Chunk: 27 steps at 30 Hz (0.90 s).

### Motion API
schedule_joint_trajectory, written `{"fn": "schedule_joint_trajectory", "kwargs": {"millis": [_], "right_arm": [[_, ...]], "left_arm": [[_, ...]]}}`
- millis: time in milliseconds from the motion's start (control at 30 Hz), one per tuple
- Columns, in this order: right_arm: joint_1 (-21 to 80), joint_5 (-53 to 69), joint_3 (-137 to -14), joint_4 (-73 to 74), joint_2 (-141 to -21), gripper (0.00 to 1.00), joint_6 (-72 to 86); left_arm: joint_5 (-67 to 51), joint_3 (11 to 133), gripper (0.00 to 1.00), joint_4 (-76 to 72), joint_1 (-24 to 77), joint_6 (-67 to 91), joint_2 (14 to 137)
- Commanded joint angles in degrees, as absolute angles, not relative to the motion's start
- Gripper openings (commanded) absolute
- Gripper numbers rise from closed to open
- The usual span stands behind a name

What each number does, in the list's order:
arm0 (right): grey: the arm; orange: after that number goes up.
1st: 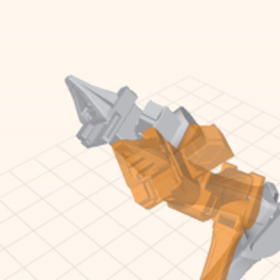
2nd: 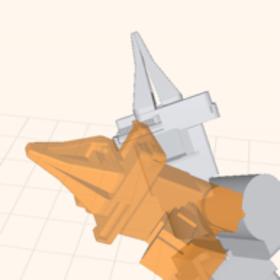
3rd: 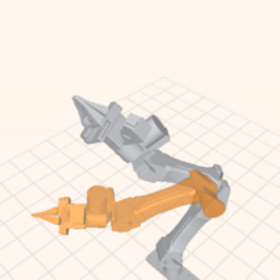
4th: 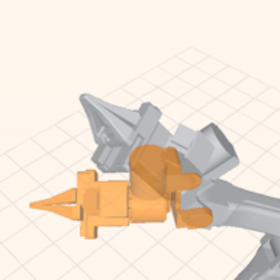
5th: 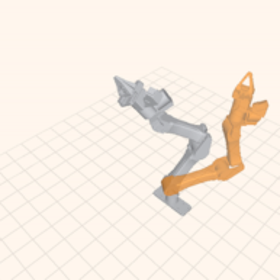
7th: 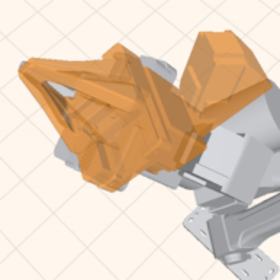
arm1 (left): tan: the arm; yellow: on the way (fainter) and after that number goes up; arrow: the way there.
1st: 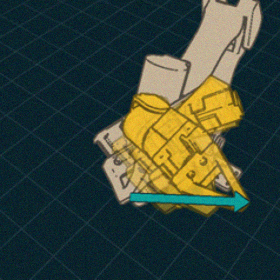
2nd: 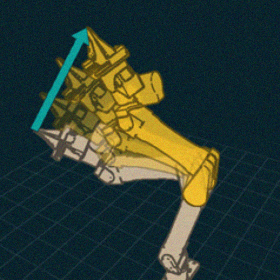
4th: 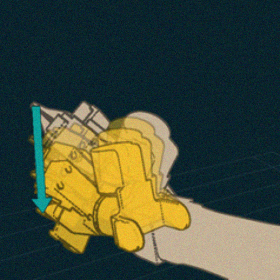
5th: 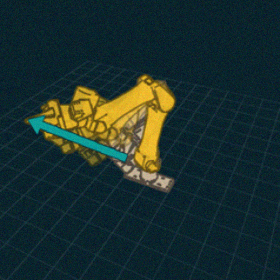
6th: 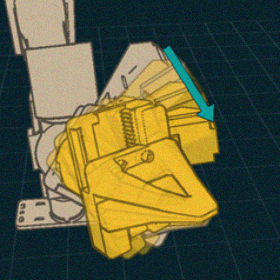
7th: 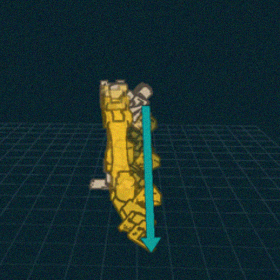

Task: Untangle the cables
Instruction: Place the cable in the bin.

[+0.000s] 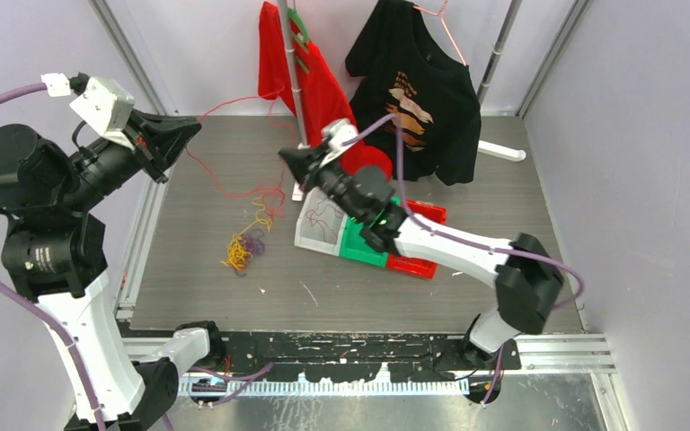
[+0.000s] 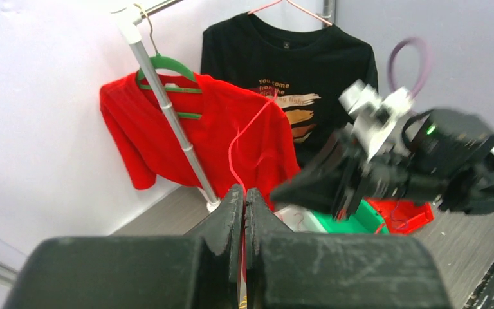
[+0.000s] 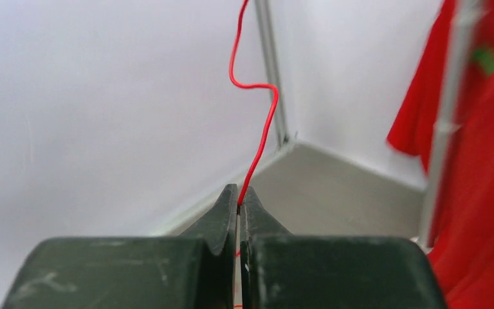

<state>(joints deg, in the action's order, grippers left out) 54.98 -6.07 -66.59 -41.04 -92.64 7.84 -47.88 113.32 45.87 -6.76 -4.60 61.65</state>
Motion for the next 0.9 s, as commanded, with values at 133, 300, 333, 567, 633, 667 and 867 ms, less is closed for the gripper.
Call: {"fn": "schedule_joint_trajectory", "kwargs": {"millis": [133, 300, 333, 567, 633, 667, 867], "right_arm": [[49.04, -4.94, -64.06, -35.45, -81.59, 0.01, 11.69], [47.12, -6.98, -59.43, -33.43, -80.68, 0.01, 12.28], [46.77, -7.13, -58.49, -33.14, -80.80, 0.01, 12.57], [44.89, -8.60, -54.08, -31.02, -84.12, 0.01, 14.13], [44.52, -8.70, -54.03, -30.44, -85.98, 0.01, 13.97], [44.35, -8.51, -54.12, -30.37, -86.94, 0.01, 13.70], [43.75, -9.25, -56.37, -26.20, -92.23, 0.03, 11.81]], "left_arm": [[-48.79, 101.82, 0.00, 37.40, -6.77, 1.67, 62.59], [-47.58, 92.53, 0.00, 37.02, -3.85, 1.27, 63.57], [-46.61, 90.77, 0.00, 37.01, -2.41, 0.88, 63.67], [-39.33, 83.06, 0.00, 35.98, 8.61, -0.92, 65.02], [-38.06, 82.65, 0.00, 35.61, 10.77, -0.71, 65.74], [-37.43, 82.51, 0.00, 35.35, 11.65, -0.64, 66.13], [-32.17, 80.69, 0.00, 33.14, 16.31, -0.44, 68.39]]}}
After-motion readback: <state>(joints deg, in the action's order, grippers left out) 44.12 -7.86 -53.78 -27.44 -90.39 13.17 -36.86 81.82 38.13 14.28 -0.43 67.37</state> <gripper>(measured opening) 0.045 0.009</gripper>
